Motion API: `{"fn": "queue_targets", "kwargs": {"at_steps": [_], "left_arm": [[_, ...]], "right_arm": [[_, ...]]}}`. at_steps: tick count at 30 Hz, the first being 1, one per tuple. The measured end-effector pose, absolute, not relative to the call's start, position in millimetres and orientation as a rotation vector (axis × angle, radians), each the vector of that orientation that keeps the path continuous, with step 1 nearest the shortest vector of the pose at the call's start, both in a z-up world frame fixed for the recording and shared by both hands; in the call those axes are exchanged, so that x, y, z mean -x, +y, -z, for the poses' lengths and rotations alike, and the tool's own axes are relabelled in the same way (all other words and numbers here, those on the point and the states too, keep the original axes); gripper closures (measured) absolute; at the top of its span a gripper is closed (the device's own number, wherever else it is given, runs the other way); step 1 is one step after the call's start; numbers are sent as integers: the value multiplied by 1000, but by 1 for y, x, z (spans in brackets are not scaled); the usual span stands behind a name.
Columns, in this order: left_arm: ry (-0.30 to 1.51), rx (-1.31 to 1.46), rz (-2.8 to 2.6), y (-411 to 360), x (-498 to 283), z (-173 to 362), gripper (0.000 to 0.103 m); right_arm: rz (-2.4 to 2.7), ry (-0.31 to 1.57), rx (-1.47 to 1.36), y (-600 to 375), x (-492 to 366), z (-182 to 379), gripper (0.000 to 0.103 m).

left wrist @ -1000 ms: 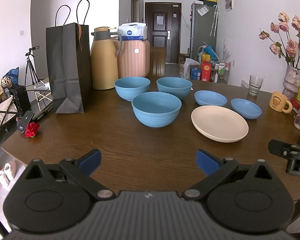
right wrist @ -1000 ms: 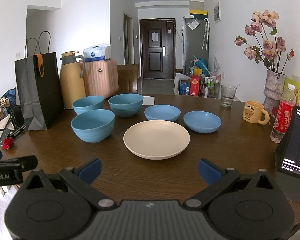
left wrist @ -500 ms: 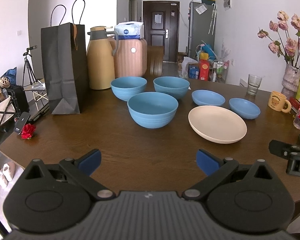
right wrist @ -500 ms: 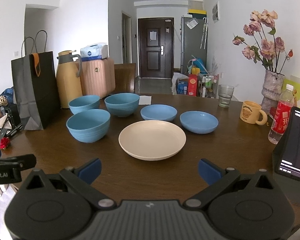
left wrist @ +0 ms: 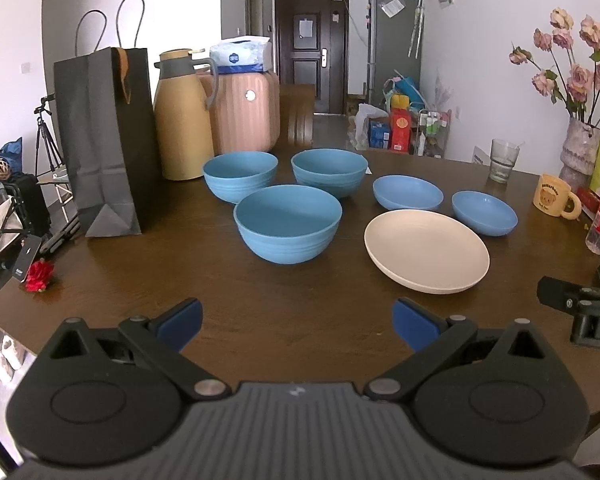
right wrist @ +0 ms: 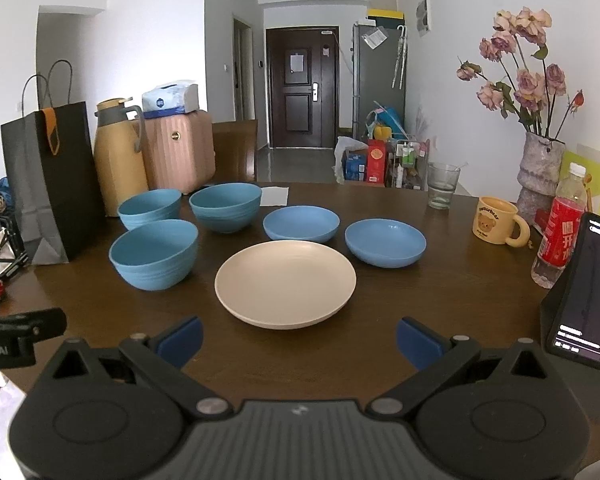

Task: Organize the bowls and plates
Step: 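Move the left tool toward the cream plate rim while the right tool approaches it too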

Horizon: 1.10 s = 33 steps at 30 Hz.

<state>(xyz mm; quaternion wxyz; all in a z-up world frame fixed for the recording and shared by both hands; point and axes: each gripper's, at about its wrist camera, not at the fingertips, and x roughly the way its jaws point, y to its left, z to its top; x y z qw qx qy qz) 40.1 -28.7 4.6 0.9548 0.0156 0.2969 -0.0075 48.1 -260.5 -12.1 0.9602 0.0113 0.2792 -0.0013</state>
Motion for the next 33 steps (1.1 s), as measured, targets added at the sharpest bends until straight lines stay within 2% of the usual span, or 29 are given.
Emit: {"fn": "queue_targets", "kwargs": {"at_steps": [33], "left_arm": [[741, -34, 81, -74, -164, 3, 0]], "right_arm": [[23, 688, -15, -310, -168, 19, 0]]}}
